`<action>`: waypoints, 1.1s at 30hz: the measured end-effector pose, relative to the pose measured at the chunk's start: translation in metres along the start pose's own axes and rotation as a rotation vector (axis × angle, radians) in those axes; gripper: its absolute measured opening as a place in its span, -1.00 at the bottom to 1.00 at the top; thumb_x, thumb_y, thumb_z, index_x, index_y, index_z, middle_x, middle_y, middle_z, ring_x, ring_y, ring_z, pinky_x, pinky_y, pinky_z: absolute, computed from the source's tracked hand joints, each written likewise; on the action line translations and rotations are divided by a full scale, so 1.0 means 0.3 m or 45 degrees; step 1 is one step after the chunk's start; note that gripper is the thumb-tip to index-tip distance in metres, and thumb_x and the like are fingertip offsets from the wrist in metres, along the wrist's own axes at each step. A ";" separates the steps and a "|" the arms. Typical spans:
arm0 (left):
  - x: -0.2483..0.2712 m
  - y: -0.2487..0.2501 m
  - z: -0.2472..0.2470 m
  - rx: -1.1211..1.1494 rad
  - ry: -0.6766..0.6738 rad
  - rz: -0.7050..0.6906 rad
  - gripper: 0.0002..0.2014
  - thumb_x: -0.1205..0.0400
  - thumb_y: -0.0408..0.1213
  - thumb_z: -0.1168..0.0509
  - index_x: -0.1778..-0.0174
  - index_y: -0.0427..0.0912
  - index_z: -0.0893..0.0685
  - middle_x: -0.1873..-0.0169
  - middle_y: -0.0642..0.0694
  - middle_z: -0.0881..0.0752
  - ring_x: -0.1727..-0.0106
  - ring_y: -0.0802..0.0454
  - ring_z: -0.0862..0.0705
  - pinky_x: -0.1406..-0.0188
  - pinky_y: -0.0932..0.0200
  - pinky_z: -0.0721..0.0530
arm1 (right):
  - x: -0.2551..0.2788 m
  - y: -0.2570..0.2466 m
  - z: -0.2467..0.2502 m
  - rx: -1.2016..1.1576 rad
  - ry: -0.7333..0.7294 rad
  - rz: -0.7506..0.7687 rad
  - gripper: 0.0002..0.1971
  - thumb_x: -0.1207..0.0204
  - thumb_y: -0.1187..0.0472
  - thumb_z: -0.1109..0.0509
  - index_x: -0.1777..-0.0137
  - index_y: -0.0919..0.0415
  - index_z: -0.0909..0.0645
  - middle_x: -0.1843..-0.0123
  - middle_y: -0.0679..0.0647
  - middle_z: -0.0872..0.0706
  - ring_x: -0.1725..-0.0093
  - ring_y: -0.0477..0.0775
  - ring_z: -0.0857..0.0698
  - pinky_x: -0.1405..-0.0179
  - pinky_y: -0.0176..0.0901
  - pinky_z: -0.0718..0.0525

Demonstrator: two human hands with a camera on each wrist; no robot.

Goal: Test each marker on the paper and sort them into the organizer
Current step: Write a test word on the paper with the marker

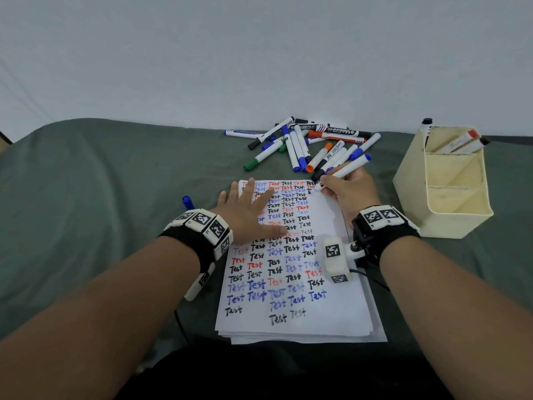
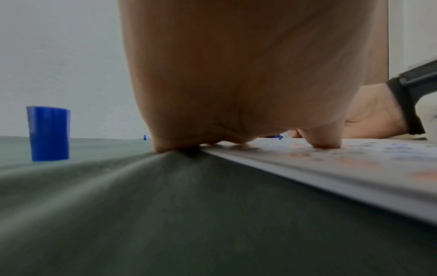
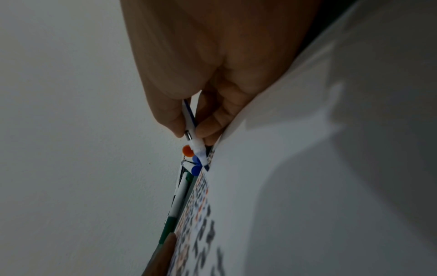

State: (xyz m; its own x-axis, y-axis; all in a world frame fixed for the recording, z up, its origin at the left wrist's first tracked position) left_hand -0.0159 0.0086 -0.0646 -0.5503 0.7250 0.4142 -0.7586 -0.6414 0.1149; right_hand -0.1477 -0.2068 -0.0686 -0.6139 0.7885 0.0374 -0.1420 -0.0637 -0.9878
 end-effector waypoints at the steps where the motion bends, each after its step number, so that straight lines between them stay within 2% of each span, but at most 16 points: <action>1: 0.001 0.001 0.001 0.000 -0.002 0.002 0.25 -0.02 0.87 0.25 -0.64 0.43 0.40 -0.70 -0.01 0.47 -0.71 -0.27 0.44 -0.63 -0.33 0.33 | -0.001 0.000 0.000 0.009 -0.002 0.005 -0.81 -0.33 0.13 -0.60 0.08 0.09 -0.73 0.21 0.05 -0.85 0.18 0.06 -0.84 0.01 0.11 -0.85; 9: 0.012 0.010 0.007 0.006 -0.014 0.006 0.26 -0.01 0.87 0.24 -0.65 0.42 0.40 -0.70 0.00 0.47 -0.71 -0.26 0.45 -0.64 -0.32 0.34 | -0.005 0.006 0.002 0.036 0.012 0.013 -0.84 -0.40 0.19 -0.59 0.05 0.13 -0.73 0.27 0.01 -0.84 0.30 -0.08 -0.79 0.00 0.10 -0.85; 15: 0.018 0.010 0.012 0.006 -0.020 0.007 0.20 -0.12 0.83 0.17 -0.65 0.41 0.39 -0.70 -0.01 0.47 -0.71 -0.26 0.45 -0.64 -0.33 0.33 | -0.002 0.000 0.003 0.078 0.003 0.034 -0.84 -0.44 0.17 -0.62 0.04 0.16 -0.76 0.20 0.06 -0.86 0.18 0.04 -0.82 -0.04 0.09 -0.83; 25: 0.018 0.013 0.013 0.000 -0.023 0.006 0.21 -0.10 0.83 0.19 -0.66 0.40 0.39 -0.70 -0.02 0.47 -0.71 -0.27 0.45 -0.64 -0.34 0.33 | 0.011 -0.004 0.009 0.020 0.049 0.039 -0.84 -0.50 0.23 -0.55 -0.04 0.22 -0.71 0.27 0.03 -0.79 0.39 -0.20 -0.70 0.28 -0.26 -0.67; 33: 0.021 0.012 0.012 -0.004 -0.020 0.011 0.19 -0.16 0.81 0.16 -0.67 0.39 0.39 -0.70 -0.02 0.47 -0.71 -0.27 0.45 -0.65 -0.33 0.33 | 0.008 -0.003 0.004 0.049 0.055 0.038 -0.85 -0.47 0.23 -0.56 -0.01 0.18 -0.71 0.29 0.00 -0.79 0.39 -0.20 -0.71 0.28 -0.22 -0.68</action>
State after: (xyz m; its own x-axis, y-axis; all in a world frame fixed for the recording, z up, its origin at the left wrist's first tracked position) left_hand -0.0207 0.0098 -0.0582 -0.5512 0.7155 0.4293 -0.7550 -0.6467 0.1085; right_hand -0.1500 -0.2057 -0.0675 -0.5843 0.8116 0.0004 -0.1540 -0.1104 -0.9819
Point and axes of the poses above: each hand's wrist, its own x-axis away from the middle knuckle, its own z-axis out of the back of the hand, y = z × x, the point moved 1 cm from there along -x, towards the middle knuckle
